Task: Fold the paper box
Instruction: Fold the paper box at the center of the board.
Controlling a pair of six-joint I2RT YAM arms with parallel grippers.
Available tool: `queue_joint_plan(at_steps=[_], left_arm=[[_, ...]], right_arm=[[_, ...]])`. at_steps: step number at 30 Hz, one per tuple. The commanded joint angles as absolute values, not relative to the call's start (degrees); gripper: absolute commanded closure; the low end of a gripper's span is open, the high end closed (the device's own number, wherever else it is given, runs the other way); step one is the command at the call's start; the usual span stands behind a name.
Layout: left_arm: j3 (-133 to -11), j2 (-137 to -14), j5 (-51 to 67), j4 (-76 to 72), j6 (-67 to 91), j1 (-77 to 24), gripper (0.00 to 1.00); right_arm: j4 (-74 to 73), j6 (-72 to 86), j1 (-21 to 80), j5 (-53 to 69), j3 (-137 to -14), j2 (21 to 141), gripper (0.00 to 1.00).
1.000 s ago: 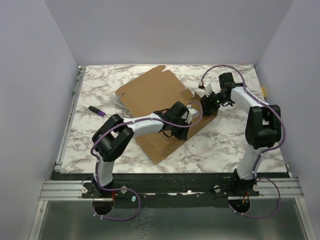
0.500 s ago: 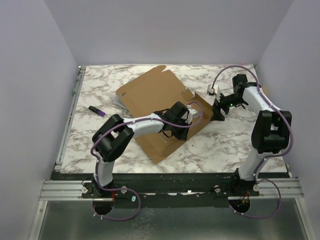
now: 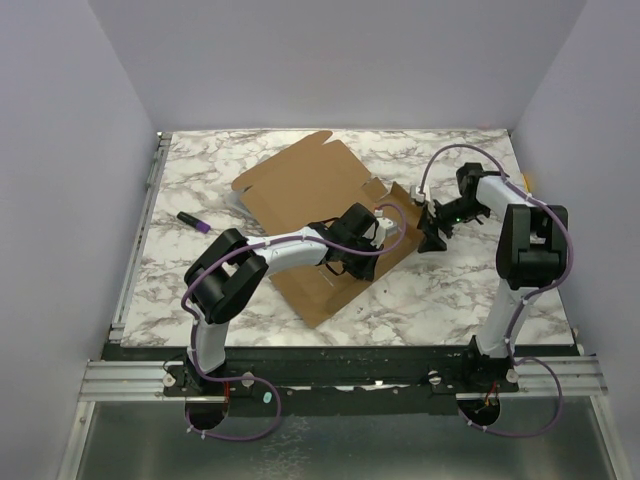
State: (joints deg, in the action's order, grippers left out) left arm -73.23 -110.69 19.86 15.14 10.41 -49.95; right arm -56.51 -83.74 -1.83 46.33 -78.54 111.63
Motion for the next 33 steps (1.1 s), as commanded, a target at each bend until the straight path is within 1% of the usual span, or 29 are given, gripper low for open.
queue_joint_plan(at_steps=[1, 3, 5, 9, 11, 12, 16, 17, 20, 23, 24, 25, 29, 30, 31, 32, 33], left_arm=[[-74.12, -110.12, 19.34, 16.25, 10.16, -50.38, 1.00], [-74.31, -110.21, 19.42, 16.26, 10.12, -50.40, 1.00], [-74.43, -110.30, 19.56, 16.25, 10.22, -50.45, 1.00], [-74.61, -110.47, 19.68, 16.24, 10.20, -50.47, 1.00], [-74.62, -110.46, 19.64, 16.25, 10.20, -50.49, 1.00], [-74.69, -110.48, 19.68, 16.25, 10.24, -50.51, 1.00], [-74.92, -110.46, 19.84, 16.21, 10.37, -50.51, 1.00], [-74.96, -110.48, 19.85, 16.23, 10.43, -50.50, 1.00], [-75.06, -110.45, 19.85, 16.26, 10.46, -50.54, 1.00], [-75.14, -110.48, 19.90, 16.26, 10.46, -50.56, 1.00], [-75.15, -110.48, 19.90, 16.24, 10.46, -50.60, 1.00], [-75.15, -110.48, 19.91, 16.26, 10.54, -50.62, 1.00], [-75.15, -110.48, 19.79, 16.26, 10.55, -50.72, 1.00], [-75.10, -110.47, 19.78, 16.25, 10.56, -50.76, 1.00], [-75.06, -110.48, 19.78, 16.26, 10.48, -50.76, 1.00], [-74.99, -110.48, 19.73, 16.26, 10.39, -50.72, 1.00], [-74.97, -110.48, 19.69, 16.20, 10.30, -50.78, 1.00]], right_arm=[[-56.86, -86.64, -0.74, 47.60, -79.86, 114.12, 0.22], [-56.73, -86.96, -0.53, 47.25, -79.45, 114.50, 0.26], [-56.17, -87.34, -0.53, 47.78, -78.57, 114.31, 0.32], [-55.39, -89.22, -0.36, 48.82, -76.67, 113.54, 0.47], [-55.37, -90.14, -0.35, 48.79, -76.03, 113.34, 0.53], [-55.36, -90.48, -0.35, 48.92, -75.76, 113.25, 0.55], [-55.46, -91.82, -0.35, 50.61, -74.41, 112.52, 0.55], [-55.41, -92.10, -0.35, 51.16, -74.02, 112.30, 0.57], [-55.52, -91.69, -0.22, 51.59, -74.09, 112.34, 0.69], [-57.60, -91.81, -0.11, 51.19, -75.65, 113.45, 0.88], [-58.31, -92.04, -0.09, 51.09, -76.15, 113.78, 0.98], [-58.32, -92.15, -0.09, 51.02, -76.16, 113.90, 0.99], [-57.19, -91.90, -0.09, 51.17, -75.43, 112.96, 1.00], [-57.16, -91.23, -0.09, 51.31, -75.75, 113.02, 0.88], [-56.98, -90.44, -0.09, 51.25, -75.85, 113.02, 0.72], [-56.81, -90.51, -0.09, 50.56, -75.66, 112.96, 0.64], [-56.30, -90.70, -0.09, 49.75, -75.16, 112.53, 0.51]])
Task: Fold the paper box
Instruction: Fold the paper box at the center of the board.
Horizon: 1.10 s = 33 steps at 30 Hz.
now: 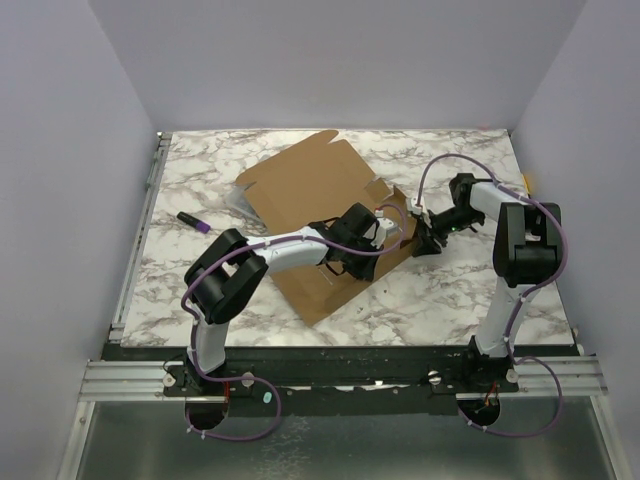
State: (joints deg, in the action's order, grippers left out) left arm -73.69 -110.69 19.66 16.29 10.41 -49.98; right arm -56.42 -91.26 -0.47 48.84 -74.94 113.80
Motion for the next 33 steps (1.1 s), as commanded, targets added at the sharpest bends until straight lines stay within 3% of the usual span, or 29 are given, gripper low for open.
queue_joint_plan(at_steps=[1, 3, 8, 17, 19, 20, 21, 22, 25, 26, 27, 28, 30, 33], left_arm=[[-74.97, -110.48, 19.68, 16.25, 10.21, -50.74, 1.00], [-74.97, -110.48, 19.70, 16.33, 10.11, -50.72, 1.00], [-75.14, -110.41, 19.60, 16.67, 9.89, -50.76, 1.00], [-75.23, -110.47, 19.20, 17.52, 9.25, -50.72, 1.00], [-75.36, -110.47, 19.19, 17.64, 9.25, -50.75, 1.00], [-75.40, -110.48, 19.19, 17.63, 9.28, -50.78, 1.00], [-75.53, -110.52, 19.22, 17.65, 9.28, -50.74, 1.00], [-75.62, -110.56, 19.24, 17.66, 9.25, -50.77, 1.00], [-75.92, -110.61, 19.25, 17.70, 9.23, -50.76, 1.00], [-75.94, -110.57, 19.20, 17.82, 9.23, -50.73, 1.00], [-75.94, -110.55, 19.17, 17.82, 9.23, -50.72, 1.00], [-75.94, -110.56, 19.12, 17.92, 9.16, -50.78, 1.00], [-75.73, -110.42, 18.97, 18.02, 9.14, -50.73, 1.00], [-75.35, -110.15, 18.56, 18.03, 9.39, -50.80, 0.97]], right_arm=[[-55.31, -90.48, -0.09, 48.68, -74.51, 112.10, 0.45], [-54.23, -90.26, -0.13, 46.50, -74.13, 111.76, 0.42], [-57.60, -90.64, -0.18, 43.72, -77.25, 113.69, 0.53], [-56.78, -90.51, -1.10, 41.67, -77.06, 112.21, 0.55], [-56.32, -90.85, -1.06, 41.09, -76.13, 111.90, 0.64], [-56.23, -90.90, -1.06, 40.85, -75.90, 111.93, 0.75], [-56.44, -90.88, -1.07, 40.71, -76.09, 112.27, 0.94], [-56.88, -91.04, -1.07, 40.93, -76.26, 112.54, 0.99], [-55.45, -90.93, -1.06, 42.63, -75.03, 111.50, 1.00], [-54.72, -89.85, -1.10, 43.62, -74.76, 111.00, 0.90], [-54.19, -88.41, -1.09, 44.65, -74.71, 110.49, 0.67], [-54.04, -87.14, -1.12, 45.52, -74.73, 109.78, 0.53], [-54.96, -86.21, -1.33, 47.72, -75.21, 107.19, 0.39], [-55.83, -82.13, -1.56, 51.02, -76.60, 102.71, 0.29]])
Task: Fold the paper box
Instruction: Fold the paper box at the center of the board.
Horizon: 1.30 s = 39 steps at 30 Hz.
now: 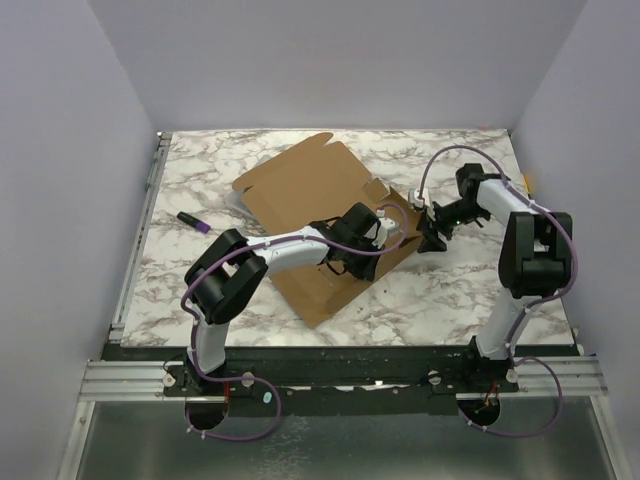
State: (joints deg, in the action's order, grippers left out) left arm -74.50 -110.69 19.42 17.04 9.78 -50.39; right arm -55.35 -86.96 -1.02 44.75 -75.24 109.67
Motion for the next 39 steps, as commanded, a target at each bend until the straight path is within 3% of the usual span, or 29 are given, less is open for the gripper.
queue_joint_plan(at_steps=[1, 5, 13, 16, 21, 23, 30, 32, 35, 39], left_arm=[[-75.23, -110.13, 18.55, 18.08, 9.49, -50.77, 0.95], [-74.89, -110.29, 18.72, 18.16, 9.75, -50.74, 0.86], [-73.86, -109.14, 18.18, 18.03, 10.59, -51.77, 0.59], [-73.65, -109.05, 17.63, 18.10, 10.85, -52.08, 0.56], [-74.10, -109.66, 16.63, 18.11, 11.22, -52.06, 0.62], [-74.53, -109.97, 16.49, 18.20, 11.29, -51.96, 0.71], [-75.79, -111.18, 18.07, 18.61, 12.50, -51.23, 0.88], [-75.93, -111.27, 19.43, 18.58, 12.74, -50.85, 0.92], [-75.89, -110.98, 19.68, 18.57, 13.04, -50.42, 0.93], [-75.72, -110.66, 20.23, 18.63, 13.32, -50.02, 0.95]], right_arm=[[-56.11, -81.35, -1.65, 51.73, -76.86, 101.29, 0.28], [-52.61, -72.82, -2.12, 51.26, -77.33, 98.29, 0.26], [-49.05, -64.48, -2.35, 52.43, -74.98, 98.75, 0.26], [-48.01, -63.40, -1.50, 51.56, -73.93, 98.91, 0.26], [-46.74, -59.04, -1.22, 48.91, -75.19, 100.05, 0.30], [-47.90, -58.14, -1.31, 48.14, -76.37, 100.13, 0.32], [-46.14, -51.19, -4.63, 49.50, -77.17, 99.75, 0.53], [-41.12, -46.88, -5.51, 48.40, -75.72, 99.35, 0.53], [-34.55, -39.03, -5.80, 44.88, -74.50, 100.84, 0.42], [-34.09, -34.88, -5.87, 43.79, -77.25, 105.00, 0.39]])
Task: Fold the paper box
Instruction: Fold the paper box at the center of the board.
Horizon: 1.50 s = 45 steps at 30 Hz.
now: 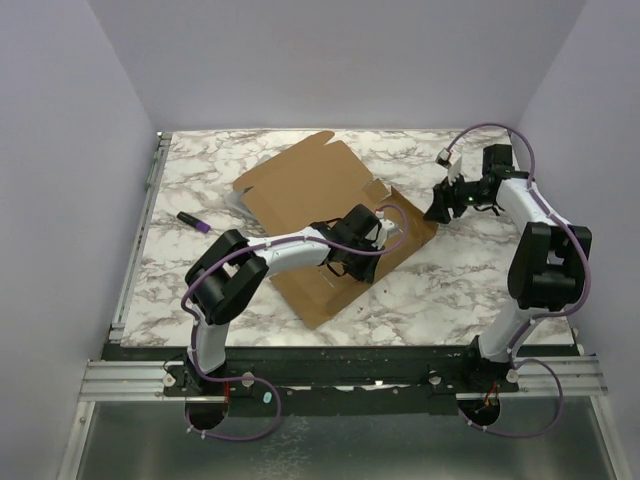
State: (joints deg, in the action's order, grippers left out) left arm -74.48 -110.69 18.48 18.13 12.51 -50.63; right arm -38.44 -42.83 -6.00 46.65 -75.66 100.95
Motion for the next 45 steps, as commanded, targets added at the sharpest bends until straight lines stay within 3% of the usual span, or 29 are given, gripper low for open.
queue_joint_plan(at_steps=[1, 8, 12, 19, 22, 25, 42, 45], left_arm=[[-75.61, -110.65, 20.36, 18.59, 13.28, -49.97, 0.95], [-75.69, -110.65, 20.95, 18.56, 13.36, -49.83, 0.95], [-76.24, -110.83, 21.18, 18.55, 13.37, -49.83, 0.95], [-76.64, -111.24, 21.36, 18.55, 13.55, -49.83, 0.95], [-76.81, -111.46, 21.22, 18.55, 13.75, -49.83, 0.95], [-76.98, -111.83, 21.17, 18.56, 13.94, -49.72, 0.96], [-79.00, -113.11, 21.18, 18.60, 14.95, -48.09, 0.96], [-79.10, -113.03, 21.10, 18.63, 15.16, -47.95, 0.93]], right_arm=[[-33.65, -34.84, -5.83, 43.57, -77.29, 105.52, 0.38], [-30.40, -36.83, -5.80, 38.16, -74.77, 108.36, 0.39], [-29.26, -36.47, -5.76, 38.12, -73.49, 107.61, 0.46], [-27.25, -38.85, -5.64, 37.58, -69.87, 105.70, 0.68], [-25.54, -39.62, -5.48, 36.89, -68.45, 104.52, 0.88], [-23.82, -39.17, -5.42, 37.68, -67.21, 101.48, 0.99], [-26.97, -36.82, 0.00, 38.01, -63.72, 92.70, 1.00], [-26.12, -35.87, 0.00, 36.66, -63.37, 93.30, 1.00]])
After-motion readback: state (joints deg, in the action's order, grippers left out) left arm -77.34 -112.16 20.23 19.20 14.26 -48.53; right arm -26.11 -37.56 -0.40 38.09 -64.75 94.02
